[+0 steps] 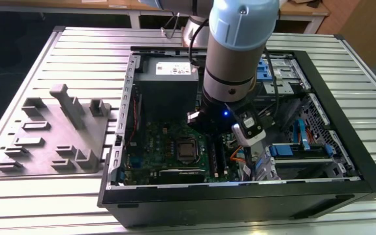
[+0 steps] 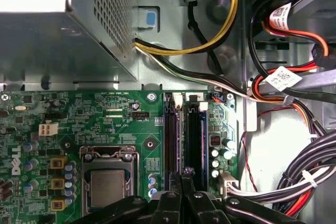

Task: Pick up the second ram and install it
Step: 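Insert the second ram into the second slot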

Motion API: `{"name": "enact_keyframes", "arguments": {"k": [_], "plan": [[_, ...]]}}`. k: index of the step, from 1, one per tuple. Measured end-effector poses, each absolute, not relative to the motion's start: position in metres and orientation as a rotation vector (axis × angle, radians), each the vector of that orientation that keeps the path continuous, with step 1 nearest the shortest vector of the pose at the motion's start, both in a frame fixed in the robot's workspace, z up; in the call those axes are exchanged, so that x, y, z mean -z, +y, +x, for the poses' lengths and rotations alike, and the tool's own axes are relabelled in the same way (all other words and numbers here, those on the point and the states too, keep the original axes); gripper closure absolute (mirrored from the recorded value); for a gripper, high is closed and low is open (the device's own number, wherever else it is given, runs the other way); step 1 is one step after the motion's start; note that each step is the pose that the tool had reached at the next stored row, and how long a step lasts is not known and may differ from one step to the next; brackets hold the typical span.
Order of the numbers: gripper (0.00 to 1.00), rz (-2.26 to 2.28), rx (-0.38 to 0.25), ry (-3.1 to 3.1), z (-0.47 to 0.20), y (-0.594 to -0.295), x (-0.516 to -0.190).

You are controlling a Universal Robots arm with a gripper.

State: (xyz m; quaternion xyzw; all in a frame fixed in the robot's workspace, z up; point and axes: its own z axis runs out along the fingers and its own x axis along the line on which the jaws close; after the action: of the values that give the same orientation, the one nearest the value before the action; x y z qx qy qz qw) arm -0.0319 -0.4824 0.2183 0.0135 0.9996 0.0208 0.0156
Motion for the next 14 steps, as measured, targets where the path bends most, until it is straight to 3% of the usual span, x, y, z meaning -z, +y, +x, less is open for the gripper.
{"name": "enact_keyframes", "arguments": {"k": [12, 13, 14], "plan": [[0.91, 0.042, -0.064, 3.11, -0.0319, -0.4825, -0.2169], [0.84, 0.042, -0.064, 3.11, -0.0319, -0.4824, -0.2169], [0.84, 0.042, -0.065, 3.109, -0.0319, -0.4824, -0.2169]]}}
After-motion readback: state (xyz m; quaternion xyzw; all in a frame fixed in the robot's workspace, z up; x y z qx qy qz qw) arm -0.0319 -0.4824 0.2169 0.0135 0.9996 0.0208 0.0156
